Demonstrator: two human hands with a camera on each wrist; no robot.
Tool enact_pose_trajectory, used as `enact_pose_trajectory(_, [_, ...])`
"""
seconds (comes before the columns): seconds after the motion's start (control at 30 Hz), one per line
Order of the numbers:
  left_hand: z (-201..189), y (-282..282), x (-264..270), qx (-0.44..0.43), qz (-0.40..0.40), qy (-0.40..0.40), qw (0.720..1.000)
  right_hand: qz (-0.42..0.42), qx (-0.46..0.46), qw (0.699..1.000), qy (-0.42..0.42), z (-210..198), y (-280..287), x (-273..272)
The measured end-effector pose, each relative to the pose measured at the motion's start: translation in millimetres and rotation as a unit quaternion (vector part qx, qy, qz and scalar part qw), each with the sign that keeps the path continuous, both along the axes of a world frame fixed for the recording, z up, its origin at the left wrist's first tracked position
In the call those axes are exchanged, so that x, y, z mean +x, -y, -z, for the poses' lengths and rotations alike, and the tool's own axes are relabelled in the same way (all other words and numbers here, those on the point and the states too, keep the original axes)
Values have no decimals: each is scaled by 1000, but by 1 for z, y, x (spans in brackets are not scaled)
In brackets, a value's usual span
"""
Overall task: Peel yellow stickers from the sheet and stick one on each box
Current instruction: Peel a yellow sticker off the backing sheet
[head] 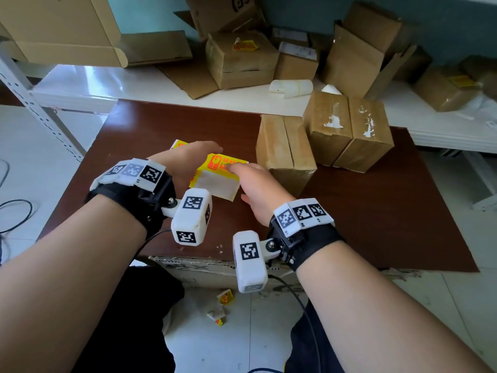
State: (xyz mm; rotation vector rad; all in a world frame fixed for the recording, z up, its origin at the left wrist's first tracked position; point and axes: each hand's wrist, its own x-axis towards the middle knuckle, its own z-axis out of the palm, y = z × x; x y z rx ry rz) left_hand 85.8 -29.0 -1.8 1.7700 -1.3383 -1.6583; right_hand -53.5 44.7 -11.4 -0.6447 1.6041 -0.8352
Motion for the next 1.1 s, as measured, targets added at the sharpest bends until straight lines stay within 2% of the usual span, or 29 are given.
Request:
enact_pose_trajectory(0.17, [-3,-8,-9,15,5,26,1000,29,-22,999,22,4,1,12])
enact_pose_trajectory(0.33, [-11,-7,-13,106,8,14,994,13,-2,999,34,2,-1,11])
enact_pose_trajectory(0.47, [-12,-8,-13,54,7,41,998,43,-6,996,77,9,7,11])
enact_pose_trajectory(0.57, [-14,-4,-14,62,6,46,997,63,-17,993,101,12,9,17])
enact_pose_trajectory(0.73, [-12,1,-5,93,9,3,996,76,-26,983,162,19,11,18])
enact_pose_trajectory(0.87, [-7,6,0,89,-8,-17,996,92,-41,982,159,21,12,16])
enact_pose_trajectory(1.1, [-7,13,10,-1,-90,-25,996,81,-45,983,156,18,12,19])
